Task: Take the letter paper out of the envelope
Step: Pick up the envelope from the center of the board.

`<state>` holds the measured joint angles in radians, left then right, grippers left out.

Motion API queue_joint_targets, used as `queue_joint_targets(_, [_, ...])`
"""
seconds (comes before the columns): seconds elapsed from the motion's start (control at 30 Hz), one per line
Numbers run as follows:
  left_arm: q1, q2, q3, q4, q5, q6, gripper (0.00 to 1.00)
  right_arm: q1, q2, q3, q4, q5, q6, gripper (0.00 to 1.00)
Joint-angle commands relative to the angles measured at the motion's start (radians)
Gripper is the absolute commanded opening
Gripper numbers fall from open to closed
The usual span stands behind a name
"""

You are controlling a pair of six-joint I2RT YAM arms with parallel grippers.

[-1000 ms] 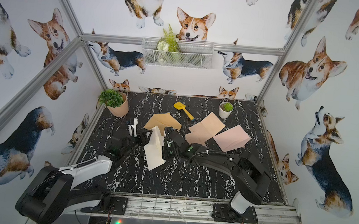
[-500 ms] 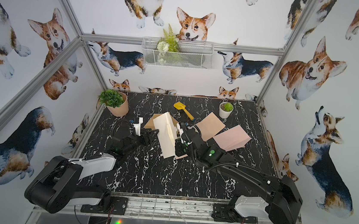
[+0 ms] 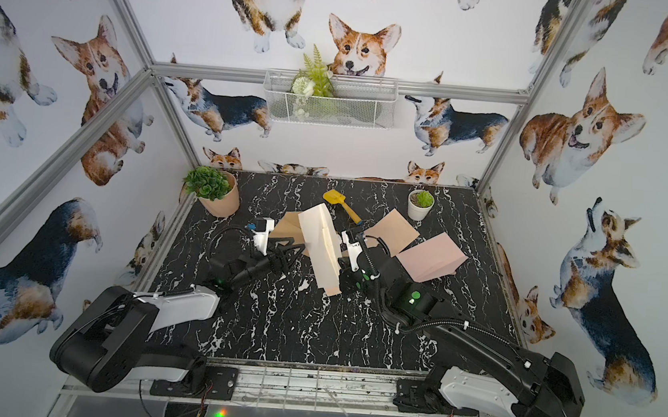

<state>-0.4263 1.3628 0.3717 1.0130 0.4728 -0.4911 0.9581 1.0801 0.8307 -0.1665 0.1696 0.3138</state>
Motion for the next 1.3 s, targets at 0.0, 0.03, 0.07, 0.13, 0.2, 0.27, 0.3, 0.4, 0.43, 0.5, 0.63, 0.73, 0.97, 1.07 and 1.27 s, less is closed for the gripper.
queue_joint_targets(0.0, [-0.021, -0.016, 0.011, 0.061, 0.040, 0.016, 0.66, -0.006, -0.013, -0.019, 0.091, -0.021, 0.006, 0.00])
queue_joint_targets(0.03, [-0.030, -0.030, 0.015, 0.033, 0.030, 0.033, 0.66, -0.008, -0.016, -0.022, 0.101, -0.028, 0.011, 0.00])
queue_joint_targets(0.07, [-0.035, -0.042, 0.016, 0.013, 0.018, 0.050, 0.66, -0.010, -0.018, -0.021, 0.106, -0.035, 0.015, 0.00])
queue_joint_targets(0.13, [-0.042, -0.065, 0.012, -0.015, -0.002, 0.067, 0.66, -0.012, -0.021, -0.017, 0.111, -0.046, 0.018, 0.00])
queue_joint_targets(0.2, [-0.042, -0.081, 0.005, -0.024, -0.018, 0.074, 0.66, -0.012, -0.022, -0.013, 0.113, -0.054, 0.019, 0.00])
queue_joint_targets(0.27, [-0.042, -0.090, 0.002, -0.032, -0.028, 0.078, 0.66, -0.013, -0.023, -0.013, 0.117, -0.056, 0.023, 0.00])
queue_joint_targets(0.3, [-0.042, -0.090, 0.003, -0.036, -0.029, 0.080, 0.66, -0.013, -0.026, -0.013, 0.118, -0.057, 0.024, 0.00])
queue_joint_targets(0.4, [-0.042, -0.087, 0.011, -0.069, -0.049, 0.076, 0.66, -0.014, -0.038, -0.015, 0.123, -0.066, 0.030, 0.00])
queue_joint_targets(0.43, [-0.042, -0.084, 0.012, -0.078, -0.061, 0.073, 0.66, -0.014, -0.046, -0.015, 0.126, -0.071, 0.033, 0.00])
queue_joint_targets(0.5, [-0.042, -0.082, 0.009, -0.078, -0.071, 0.072, 0.66, -0.013, -0.060, -0.019, 0.131, -0.077, 0.037, 0.00])
queue_joint_targets(0.63, [-0.042, -0.085, 0.010, -0.078, -0.064, 0.071, 0.66, -0.015, -0.081, -0.029, 0.133, -0.078, 0.038, 0.00])
queue_joint_targets(0.73, [-0.042, -0.088, 0.010, -0.074, -0.052, 0.075, 0.66, -0.018, -0.072, -0.031, 0.129, -0.091, 0.049, 0.00])
queue_joint_targets(0.97, [-0.053, -0.075, 0.014, -0.030, -0.006, 0.074, 0.66, -0.018, -0.022, -0.047, 0.178, -0.106, 0.071, 0.00])
queue_joint_targets(1.07, [-0.058, -0.071, 0.015, -0.015, 0.007, 0.068, 0.66, -0.019, -0.013, -0.047, 0.190, -0.107, 0.073, 0.00])
queue_joint_targets(1.27, [-0.058, -0.073, 0.021, -0.008, 0.036, 0.061, 0.38, -0.022, 0.008, -0.047, 0.193, -0.101, 0.076, 0.00])
